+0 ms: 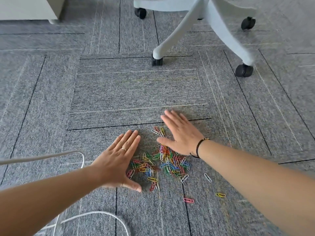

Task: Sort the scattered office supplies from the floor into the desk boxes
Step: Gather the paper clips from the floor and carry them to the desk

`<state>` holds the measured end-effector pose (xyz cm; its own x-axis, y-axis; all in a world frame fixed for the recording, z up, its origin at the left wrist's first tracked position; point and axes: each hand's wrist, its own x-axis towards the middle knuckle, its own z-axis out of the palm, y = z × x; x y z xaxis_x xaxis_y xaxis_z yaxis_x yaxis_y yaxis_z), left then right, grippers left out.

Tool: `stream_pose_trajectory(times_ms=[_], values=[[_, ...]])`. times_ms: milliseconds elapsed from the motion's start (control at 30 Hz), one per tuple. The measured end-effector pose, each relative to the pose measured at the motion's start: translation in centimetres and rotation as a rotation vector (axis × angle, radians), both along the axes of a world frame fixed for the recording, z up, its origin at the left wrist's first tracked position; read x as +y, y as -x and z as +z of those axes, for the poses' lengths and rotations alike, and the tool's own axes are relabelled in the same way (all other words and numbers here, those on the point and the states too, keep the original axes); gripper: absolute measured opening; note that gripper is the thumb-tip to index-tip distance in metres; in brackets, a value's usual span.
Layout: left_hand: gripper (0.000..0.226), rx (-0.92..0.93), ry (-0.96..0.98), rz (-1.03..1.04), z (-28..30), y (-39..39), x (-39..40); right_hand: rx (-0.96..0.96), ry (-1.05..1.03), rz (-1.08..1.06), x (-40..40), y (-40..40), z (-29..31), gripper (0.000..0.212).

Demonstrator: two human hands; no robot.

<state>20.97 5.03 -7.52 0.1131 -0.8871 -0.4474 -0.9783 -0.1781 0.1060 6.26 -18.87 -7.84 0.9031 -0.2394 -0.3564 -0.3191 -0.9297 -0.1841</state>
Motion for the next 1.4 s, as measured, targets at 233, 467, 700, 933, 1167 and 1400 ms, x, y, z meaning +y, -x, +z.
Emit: stream_pose_trajectory(times_ms=[233,467,700,933,1167,1400], values=[[0.146,-0.043,-0.099,-0.058,0.2,0.2,-0.4,-0.047,-0.135,0.247,5.3,2.4,0.5,0.094],[0.132,0.052,-0.043,-0.158,0.1,2.6,-1.3,-0.197,-0.178,-0.126,4.9,10.5,1.8,0.096],[0.120,0.086,-0.015,-0.215,0.5,6.8,-2.6,0.006,-0.014,-0.279,6.2,21.4,0.7,0.106],[0.128,0.055,0.030,-0.065,1.5,4.2,-1.1,-0.032,0.019,-0.270,8.5,15.8,0.2,0.111],[0.144,0.045,-0.121,0.104,2.4,0.1,3.5,-0.230,-0.192,-0.251,11.4,5.8,0.2,0.113],[0.141,-0.046,-0.120,0.018,1.2,-0.6,1.9,-0.194,-0.149,-0.190,7.7,8.5,0.0,0.119]])
